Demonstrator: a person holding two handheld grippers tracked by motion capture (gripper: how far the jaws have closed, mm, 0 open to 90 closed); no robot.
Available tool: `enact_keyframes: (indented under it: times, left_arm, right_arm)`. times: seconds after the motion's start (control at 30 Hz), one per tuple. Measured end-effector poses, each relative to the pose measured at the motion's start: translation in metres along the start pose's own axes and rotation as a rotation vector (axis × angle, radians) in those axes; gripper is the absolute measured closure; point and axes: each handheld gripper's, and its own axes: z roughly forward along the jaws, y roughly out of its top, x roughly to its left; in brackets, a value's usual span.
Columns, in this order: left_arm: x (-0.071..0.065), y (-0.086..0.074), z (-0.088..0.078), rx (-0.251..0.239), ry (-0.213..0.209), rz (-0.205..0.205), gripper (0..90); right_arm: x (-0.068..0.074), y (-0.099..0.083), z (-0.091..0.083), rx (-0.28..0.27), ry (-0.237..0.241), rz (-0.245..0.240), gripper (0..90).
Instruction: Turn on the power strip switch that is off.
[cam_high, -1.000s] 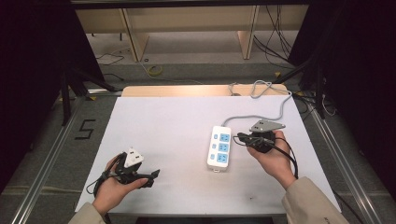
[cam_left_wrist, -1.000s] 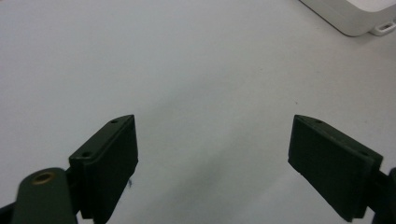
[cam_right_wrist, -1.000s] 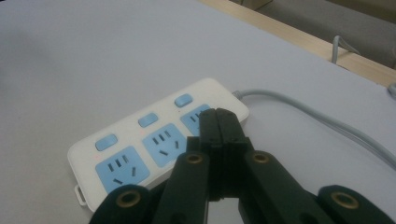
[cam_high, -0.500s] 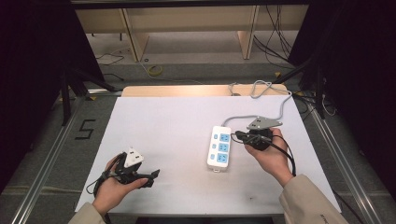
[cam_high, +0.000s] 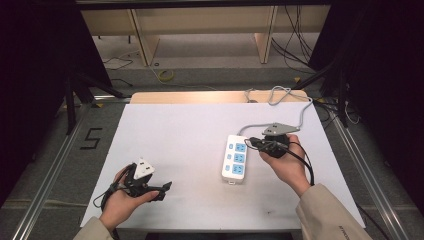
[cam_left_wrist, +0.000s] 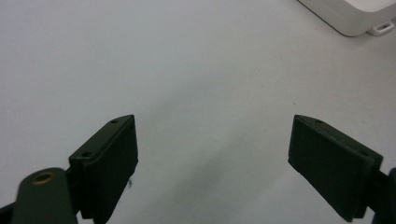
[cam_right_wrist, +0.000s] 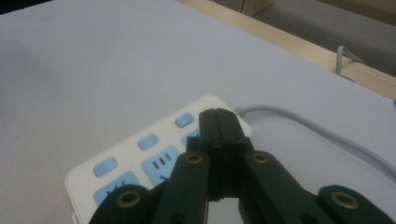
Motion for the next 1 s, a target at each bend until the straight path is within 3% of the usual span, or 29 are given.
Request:
enact_keyframes:
  times: [1.0]
  left_arm:
    - [0.0,0.0,-0.001,-0.007,0.001,-0.009,15.5]
  right_arm:
    - [0.002,0.012,0.019,0.033,0.017,-0.004,90.0]
